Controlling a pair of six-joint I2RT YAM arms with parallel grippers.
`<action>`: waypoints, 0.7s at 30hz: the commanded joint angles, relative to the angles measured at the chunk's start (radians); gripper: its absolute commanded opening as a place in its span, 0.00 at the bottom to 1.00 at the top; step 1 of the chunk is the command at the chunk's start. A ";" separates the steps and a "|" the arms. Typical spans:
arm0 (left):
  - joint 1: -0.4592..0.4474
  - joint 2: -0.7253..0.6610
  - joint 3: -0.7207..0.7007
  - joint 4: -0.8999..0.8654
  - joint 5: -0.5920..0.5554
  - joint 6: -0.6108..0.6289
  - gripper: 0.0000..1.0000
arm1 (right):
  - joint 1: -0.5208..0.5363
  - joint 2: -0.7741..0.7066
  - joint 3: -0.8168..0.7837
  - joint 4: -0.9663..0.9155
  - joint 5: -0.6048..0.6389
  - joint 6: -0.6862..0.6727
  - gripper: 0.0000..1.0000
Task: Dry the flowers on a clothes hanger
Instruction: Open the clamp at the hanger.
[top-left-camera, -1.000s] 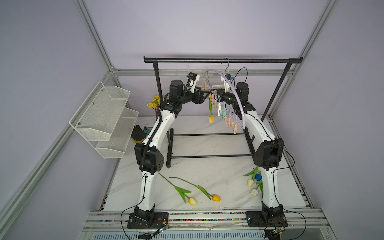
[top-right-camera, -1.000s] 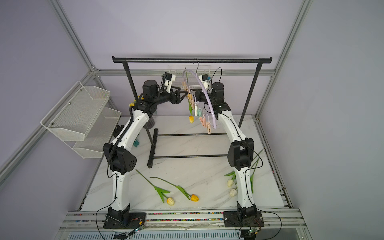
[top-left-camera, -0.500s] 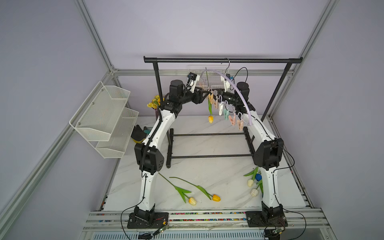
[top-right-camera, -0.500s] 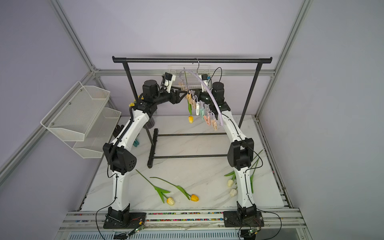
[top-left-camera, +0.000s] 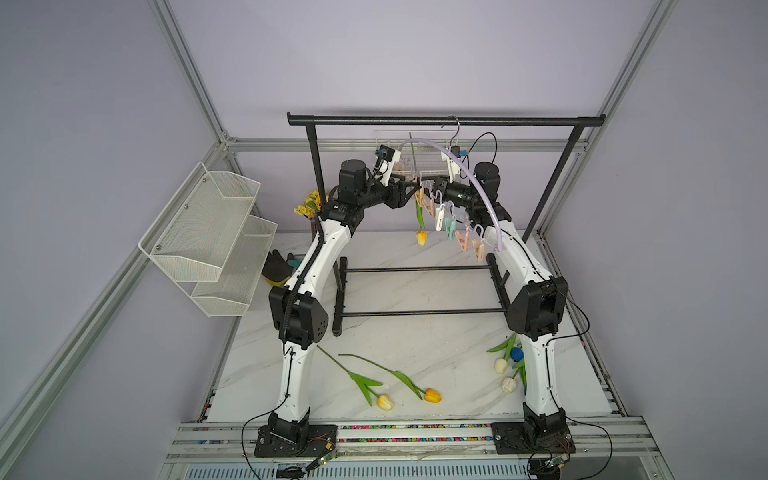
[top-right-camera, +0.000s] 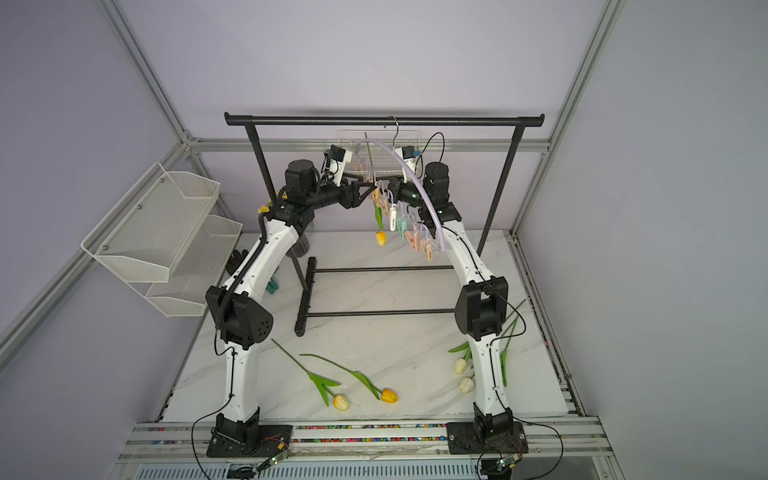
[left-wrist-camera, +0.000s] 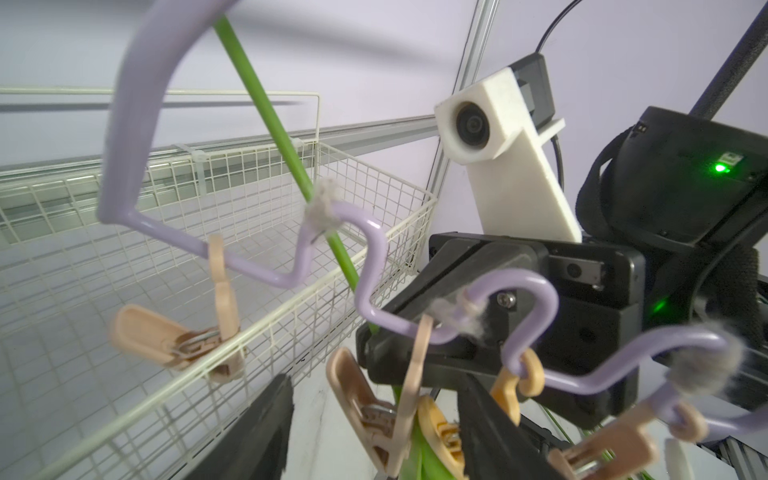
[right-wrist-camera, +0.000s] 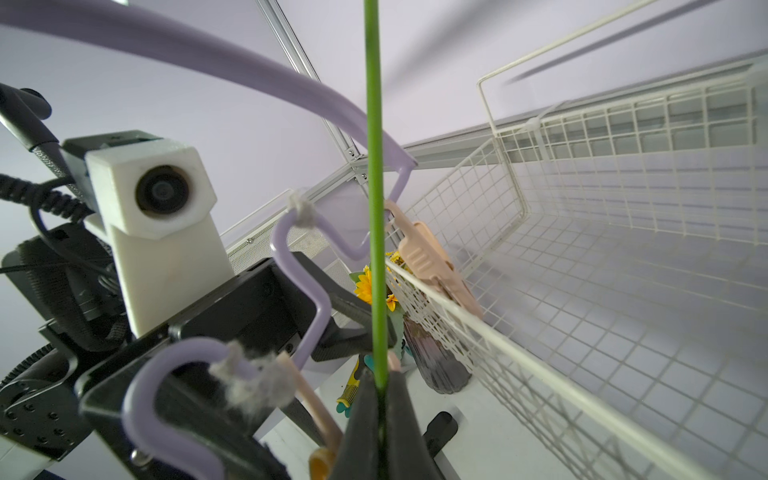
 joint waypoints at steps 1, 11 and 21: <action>0.002 -0.008 0.029 0.038 0.036 0.002 0.65 | 0.004 0.011 0.033 0.028 -0.015 0.010 0.00; 0.021 -0.051 -0.060 0.129 0.097 -0.064 0.74 | 0.006 0.032 0.063 0.023 0.010 0.021 0.00; 0.020 -0.060 -0.067 0.144 0.118 -0.103 0.74 | 0.013 0.037 0.055 0.036 -0.035 0.030 0.00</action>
